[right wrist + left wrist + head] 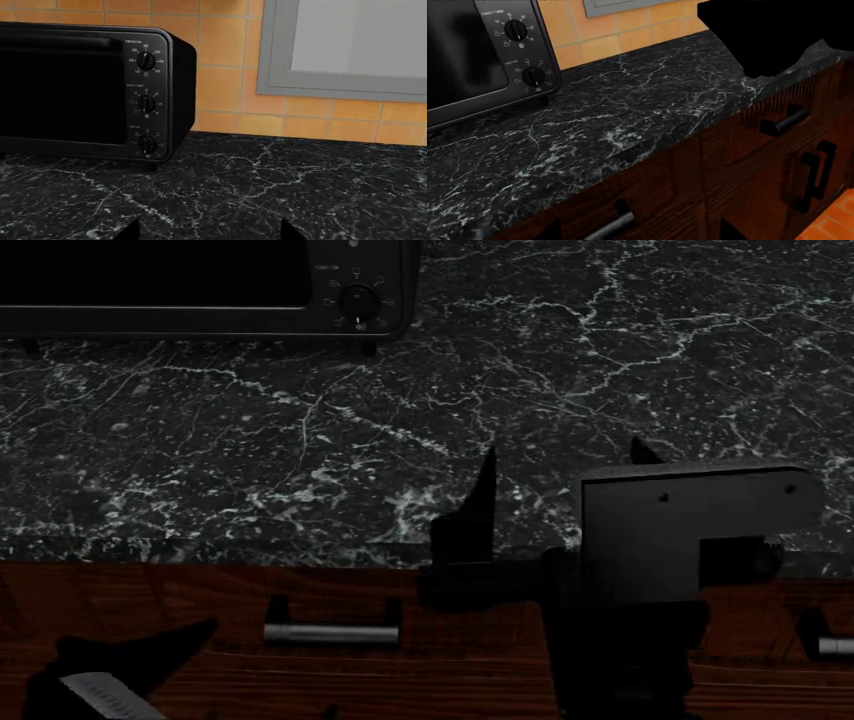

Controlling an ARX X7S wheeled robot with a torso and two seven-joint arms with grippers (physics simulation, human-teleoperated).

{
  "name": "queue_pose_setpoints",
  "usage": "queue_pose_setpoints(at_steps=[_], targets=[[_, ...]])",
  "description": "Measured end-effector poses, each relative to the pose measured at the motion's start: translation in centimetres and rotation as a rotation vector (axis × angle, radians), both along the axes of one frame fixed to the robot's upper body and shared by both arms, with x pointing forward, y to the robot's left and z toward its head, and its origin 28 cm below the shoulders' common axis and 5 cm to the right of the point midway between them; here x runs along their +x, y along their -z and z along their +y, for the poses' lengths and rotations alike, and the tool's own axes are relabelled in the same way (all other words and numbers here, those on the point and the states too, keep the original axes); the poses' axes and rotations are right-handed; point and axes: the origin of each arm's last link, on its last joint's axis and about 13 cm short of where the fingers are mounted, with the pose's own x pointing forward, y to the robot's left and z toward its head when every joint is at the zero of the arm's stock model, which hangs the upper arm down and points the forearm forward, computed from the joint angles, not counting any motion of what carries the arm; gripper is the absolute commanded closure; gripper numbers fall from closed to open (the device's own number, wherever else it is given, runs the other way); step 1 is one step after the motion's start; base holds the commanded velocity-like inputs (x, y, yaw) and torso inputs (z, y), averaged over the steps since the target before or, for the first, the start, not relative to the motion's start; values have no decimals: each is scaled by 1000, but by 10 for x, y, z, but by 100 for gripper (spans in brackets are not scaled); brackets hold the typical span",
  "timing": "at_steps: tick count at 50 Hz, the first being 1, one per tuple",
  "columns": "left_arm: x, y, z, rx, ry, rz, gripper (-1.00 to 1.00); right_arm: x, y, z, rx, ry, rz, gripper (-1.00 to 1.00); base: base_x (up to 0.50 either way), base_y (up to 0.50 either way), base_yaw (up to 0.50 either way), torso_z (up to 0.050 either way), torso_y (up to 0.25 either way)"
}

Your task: Decrease the toaster oven temperature.

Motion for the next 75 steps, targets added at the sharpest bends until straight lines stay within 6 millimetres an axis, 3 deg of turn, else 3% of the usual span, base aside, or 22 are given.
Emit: queue_pose_setpoints(at_steps=[14,31,51,75], targets=[[-43,22,-9,23,225,123,-100,27,-56,7,53,-38,36,-100,0,0,0,0,0],[-61,34,-10,3,308,210,-100,51,-94,14,103,-42,36,-100,60,131,0,0,0],[-64,39,-9,10,319,231,-100,55,-107,17,117,-55,7,-100,343,178,0,0,0],[-64,44,-9,11,322,244,-100,57,-105,16,113,-42,23,-100,380,204,0,0,0]])
